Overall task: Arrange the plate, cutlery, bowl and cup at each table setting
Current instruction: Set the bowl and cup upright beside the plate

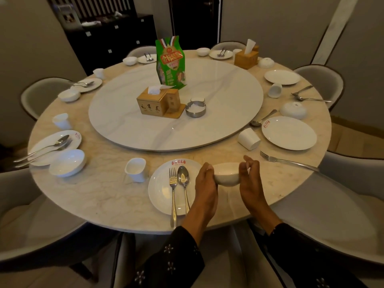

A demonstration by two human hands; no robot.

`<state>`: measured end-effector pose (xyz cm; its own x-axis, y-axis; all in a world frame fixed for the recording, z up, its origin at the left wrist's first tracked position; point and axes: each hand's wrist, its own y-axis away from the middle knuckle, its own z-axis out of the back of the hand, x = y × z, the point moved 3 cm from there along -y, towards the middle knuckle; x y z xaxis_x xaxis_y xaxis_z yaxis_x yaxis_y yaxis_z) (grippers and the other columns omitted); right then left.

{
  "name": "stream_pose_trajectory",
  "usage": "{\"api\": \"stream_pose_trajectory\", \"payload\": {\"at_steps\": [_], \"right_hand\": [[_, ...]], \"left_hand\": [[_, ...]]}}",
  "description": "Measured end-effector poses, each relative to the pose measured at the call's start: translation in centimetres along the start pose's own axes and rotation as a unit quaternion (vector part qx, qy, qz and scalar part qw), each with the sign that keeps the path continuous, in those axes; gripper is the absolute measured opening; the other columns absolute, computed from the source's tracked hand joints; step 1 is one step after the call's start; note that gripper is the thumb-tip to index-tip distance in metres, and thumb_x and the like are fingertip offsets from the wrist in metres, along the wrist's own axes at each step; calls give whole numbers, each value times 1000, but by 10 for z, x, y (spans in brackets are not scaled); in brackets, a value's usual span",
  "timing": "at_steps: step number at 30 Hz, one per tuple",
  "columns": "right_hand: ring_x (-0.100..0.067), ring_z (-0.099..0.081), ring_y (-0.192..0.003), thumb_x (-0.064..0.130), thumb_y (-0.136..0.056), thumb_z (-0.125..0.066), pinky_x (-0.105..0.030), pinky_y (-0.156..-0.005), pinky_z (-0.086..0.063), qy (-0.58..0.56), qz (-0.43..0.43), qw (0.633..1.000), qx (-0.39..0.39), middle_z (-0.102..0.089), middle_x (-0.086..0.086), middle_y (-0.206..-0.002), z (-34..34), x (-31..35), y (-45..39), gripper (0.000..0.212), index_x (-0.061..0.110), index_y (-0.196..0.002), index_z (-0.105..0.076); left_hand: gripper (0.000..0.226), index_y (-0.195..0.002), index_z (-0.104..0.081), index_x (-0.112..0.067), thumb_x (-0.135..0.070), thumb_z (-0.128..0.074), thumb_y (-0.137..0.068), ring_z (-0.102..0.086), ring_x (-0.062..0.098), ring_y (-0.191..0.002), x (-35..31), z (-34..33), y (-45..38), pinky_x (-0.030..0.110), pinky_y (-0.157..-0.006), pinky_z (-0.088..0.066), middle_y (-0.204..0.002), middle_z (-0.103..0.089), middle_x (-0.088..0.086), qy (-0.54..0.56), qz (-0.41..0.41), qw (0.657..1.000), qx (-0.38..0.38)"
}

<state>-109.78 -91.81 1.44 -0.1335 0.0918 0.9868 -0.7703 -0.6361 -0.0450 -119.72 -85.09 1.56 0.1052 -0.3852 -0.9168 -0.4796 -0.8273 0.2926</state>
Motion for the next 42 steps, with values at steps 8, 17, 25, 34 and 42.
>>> {"api": "stream_pose_trajectory", "payload": {"at_steps": [8,17,25,34,42], "right_hand": [[-32,-51,-120,38,-104,-26,-48,-100,-47,42,-175,983,-14,-50,-15,-136,0,-40,22,45,14,-138,-43],[-34,-53,-118,20,-104,-34,-42,-94,-48,129,-161,976,-75,-55,-16,-131,4,-40,8,37,8,-136,-49],[-36,-48,-124,20,-103,-35,-46,-104,-41,131,-205,964,-103,-52,-18,-136,5,-51,-10,39,8,-138,-48],[-36,-51,-122,19,-101,-41,-40,-98,-43,111,-222,960,-126,-54,-17,-135,-2,-56,-16,38,9,-137,-51],[-35,-58,-114,19,-98,-48,-44,-93,-52,92,-222,962,-126,-57,-13,-134,-1,-57,-14,39,11,-136,-52]], "left_hand": [[46,-148,-34,-19,-23,-40,-103,-43,24,-133,22,26,19,46,-110,-40,-147,-43,5,-151,-32,988,-21],[31,-129,-54,-20,-18,-50,-99,-52,19,-122,2,47,16,35,-103,-44,-133,-56,3,-265,-97,952,-118],[29,-120,-52,-12,-12,-59,-92,-55,29,-112,-10,169,8,37,-94,-48,-121,-52,10,-276,-57,905,-319],[44,-135,-49,-12,-11,-60,-92,-64,30,-105,-2,186,1,47,-91,-55,-122,-62,15,-293,51,933,-204],[43,-130,-55,-15,-6,-62,-89,-62,28,-107,-2,188,-2,45,-88,-57,-121,-64,11,-299,36,935,-186]]}}
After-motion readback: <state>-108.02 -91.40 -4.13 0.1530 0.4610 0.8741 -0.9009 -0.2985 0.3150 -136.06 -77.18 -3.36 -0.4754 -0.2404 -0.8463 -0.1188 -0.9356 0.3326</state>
